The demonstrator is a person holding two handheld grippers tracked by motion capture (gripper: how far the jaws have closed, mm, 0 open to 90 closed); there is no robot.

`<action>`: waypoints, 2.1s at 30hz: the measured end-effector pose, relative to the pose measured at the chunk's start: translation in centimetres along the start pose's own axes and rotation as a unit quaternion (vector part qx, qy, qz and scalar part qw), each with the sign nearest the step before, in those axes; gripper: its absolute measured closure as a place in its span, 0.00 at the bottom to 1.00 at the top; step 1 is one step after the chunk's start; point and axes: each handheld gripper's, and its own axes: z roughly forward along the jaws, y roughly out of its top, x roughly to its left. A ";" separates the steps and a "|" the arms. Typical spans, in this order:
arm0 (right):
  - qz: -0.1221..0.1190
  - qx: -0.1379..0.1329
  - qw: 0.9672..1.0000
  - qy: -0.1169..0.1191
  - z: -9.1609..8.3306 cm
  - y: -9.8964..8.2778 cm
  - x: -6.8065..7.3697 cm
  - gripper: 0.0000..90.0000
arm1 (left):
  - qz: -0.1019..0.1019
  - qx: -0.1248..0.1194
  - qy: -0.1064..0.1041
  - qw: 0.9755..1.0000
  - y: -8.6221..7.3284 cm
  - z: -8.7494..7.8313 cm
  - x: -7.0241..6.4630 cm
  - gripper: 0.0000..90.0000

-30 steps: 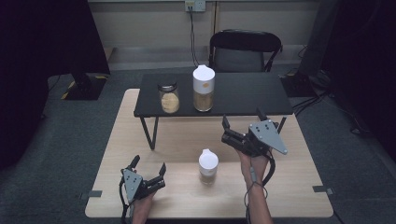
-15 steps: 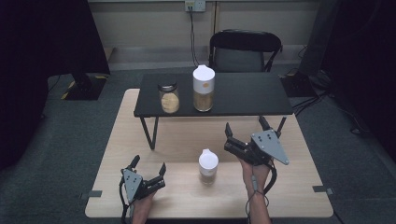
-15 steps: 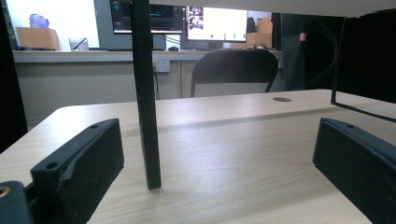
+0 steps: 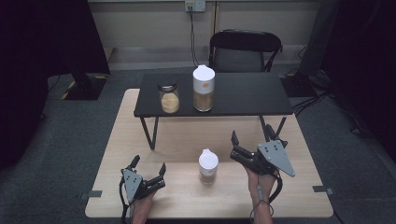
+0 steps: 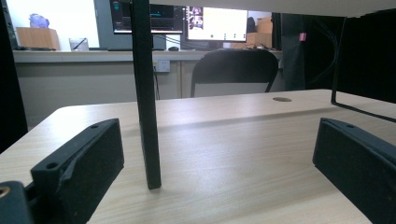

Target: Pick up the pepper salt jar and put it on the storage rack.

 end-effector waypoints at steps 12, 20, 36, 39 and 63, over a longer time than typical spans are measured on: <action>-0.002 0.012 1.000 0.002 -0.9 -1.7 0.5 0.00 | 0.000 0.000 0.002 1.000 0.0 0.0 0.0 0.02; 0.002 0.019 1.000 0.000 -1.3 -3.0 0.8 0.00 | 0.000 0.000 0.002 1.000 0.0 0.0 0.0 0.02; 0.020 0.010 1.000 0.011 -2.1 -5.7 1.2 0.00 | 0.000 0.000 0.002 1.000 0.0 0.0 0.0 0.02; 0.022 0.004 1.000 0.009 -2.3 -6.1 1.2 0.00 | 0.000 0.000 0.002 1.000 0.0 0.0 0.0 0.02; 0.028 0.024 0.999 0.002 -3.0 -9.6 1.3 0.00 | 0.000 0.000 0.002 1.000 0.0 0.0 0.0 0.02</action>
